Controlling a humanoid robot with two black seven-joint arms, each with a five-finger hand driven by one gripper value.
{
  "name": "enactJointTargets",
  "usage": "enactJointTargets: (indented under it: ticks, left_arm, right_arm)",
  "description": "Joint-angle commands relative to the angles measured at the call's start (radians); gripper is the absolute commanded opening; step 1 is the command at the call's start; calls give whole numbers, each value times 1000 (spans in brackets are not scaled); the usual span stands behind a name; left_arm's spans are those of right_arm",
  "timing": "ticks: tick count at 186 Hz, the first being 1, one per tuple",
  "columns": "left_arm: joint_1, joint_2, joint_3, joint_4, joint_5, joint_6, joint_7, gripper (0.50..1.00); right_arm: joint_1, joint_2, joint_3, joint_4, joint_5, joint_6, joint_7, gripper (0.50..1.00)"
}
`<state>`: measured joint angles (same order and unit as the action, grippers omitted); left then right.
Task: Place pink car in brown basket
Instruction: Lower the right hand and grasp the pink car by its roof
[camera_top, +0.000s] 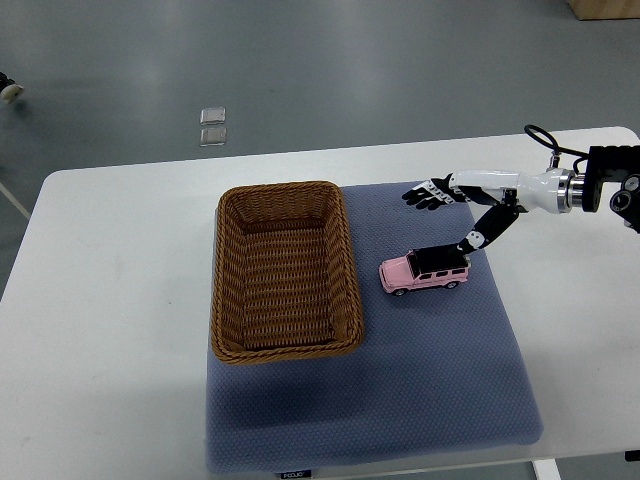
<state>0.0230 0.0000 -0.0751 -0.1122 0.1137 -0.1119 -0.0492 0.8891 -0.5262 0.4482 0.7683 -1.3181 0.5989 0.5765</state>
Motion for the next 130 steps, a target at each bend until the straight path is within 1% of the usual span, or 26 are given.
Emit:
enactJointTargets:
  ticks: [1,36,67,104,130]
  left_arm:
    - [0,0,0,0,0,0,0,1000]
    - [0,0,0,0,0,0,0,1000]
    - [0,0,0,0,1,0,0,1000]
    - [0,0,0,0,0,0,0,1000]
    - [0,0,0,0,1,0,0,1000]
  right_arm:
    - [1,0,0,0,-66,-27,17,915]
    - [-2,6,-39,32,-95,-97,17,917]
    - [-9,14,-135,35,-95,-220,19,915]
    - [-16,18,-149,35,-93,-255,19,913]
    - [-38,21,-151,35,-95,-295,14,907]
